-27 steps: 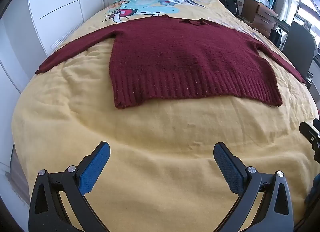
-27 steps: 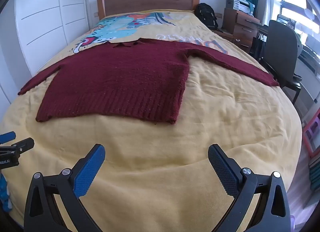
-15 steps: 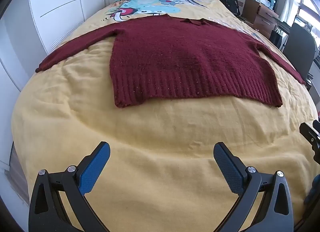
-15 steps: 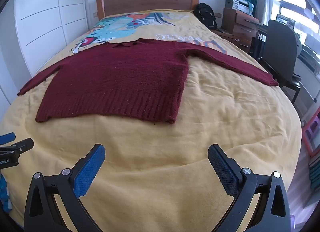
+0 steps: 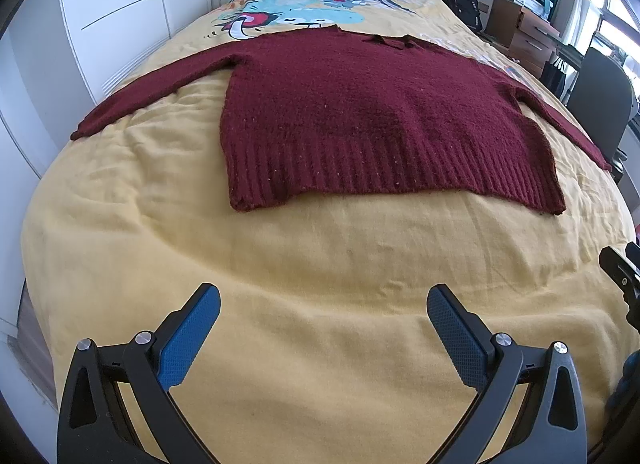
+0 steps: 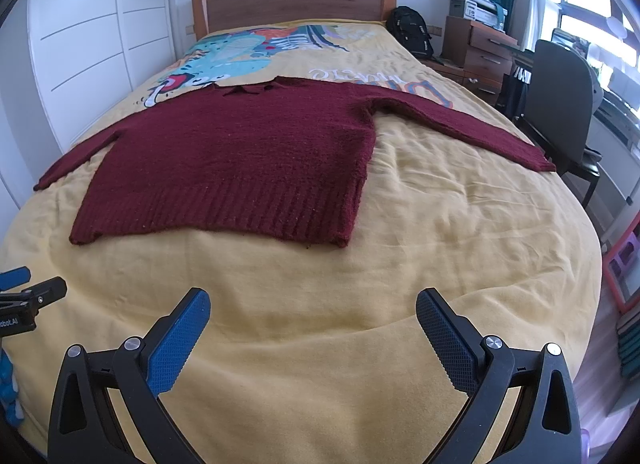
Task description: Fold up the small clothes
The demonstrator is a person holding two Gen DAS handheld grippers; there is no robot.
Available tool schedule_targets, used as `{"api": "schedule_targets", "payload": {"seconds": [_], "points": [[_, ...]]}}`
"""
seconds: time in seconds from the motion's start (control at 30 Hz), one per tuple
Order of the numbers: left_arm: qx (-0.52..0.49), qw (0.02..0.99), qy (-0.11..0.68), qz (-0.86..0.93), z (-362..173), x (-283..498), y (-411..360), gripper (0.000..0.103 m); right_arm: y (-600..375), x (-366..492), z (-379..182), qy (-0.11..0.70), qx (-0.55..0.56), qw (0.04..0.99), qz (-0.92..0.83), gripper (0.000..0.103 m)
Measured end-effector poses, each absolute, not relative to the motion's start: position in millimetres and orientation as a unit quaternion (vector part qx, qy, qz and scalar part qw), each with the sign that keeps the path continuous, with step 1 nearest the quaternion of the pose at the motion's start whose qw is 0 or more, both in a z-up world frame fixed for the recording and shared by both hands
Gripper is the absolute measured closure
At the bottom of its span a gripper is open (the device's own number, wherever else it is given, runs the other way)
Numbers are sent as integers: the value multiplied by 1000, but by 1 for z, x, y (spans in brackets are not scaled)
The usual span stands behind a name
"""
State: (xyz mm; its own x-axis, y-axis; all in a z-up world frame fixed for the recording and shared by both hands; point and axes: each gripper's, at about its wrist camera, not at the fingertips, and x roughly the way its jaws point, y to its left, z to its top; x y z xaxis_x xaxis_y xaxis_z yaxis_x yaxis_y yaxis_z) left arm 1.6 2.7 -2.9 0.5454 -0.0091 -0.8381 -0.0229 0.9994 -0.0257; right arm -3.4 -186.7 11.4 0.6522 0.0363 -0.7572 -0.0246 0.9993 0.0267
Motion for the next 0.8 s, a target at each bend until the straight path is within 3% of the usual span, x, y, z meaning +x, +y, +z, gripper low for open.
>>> {"api": "schedule_targets", "payload": {"seconds": [0.8], "points": [[-25,880,474,6,-4,-2,5,1,-188,-3,10,418,7,908,16,0]]}}
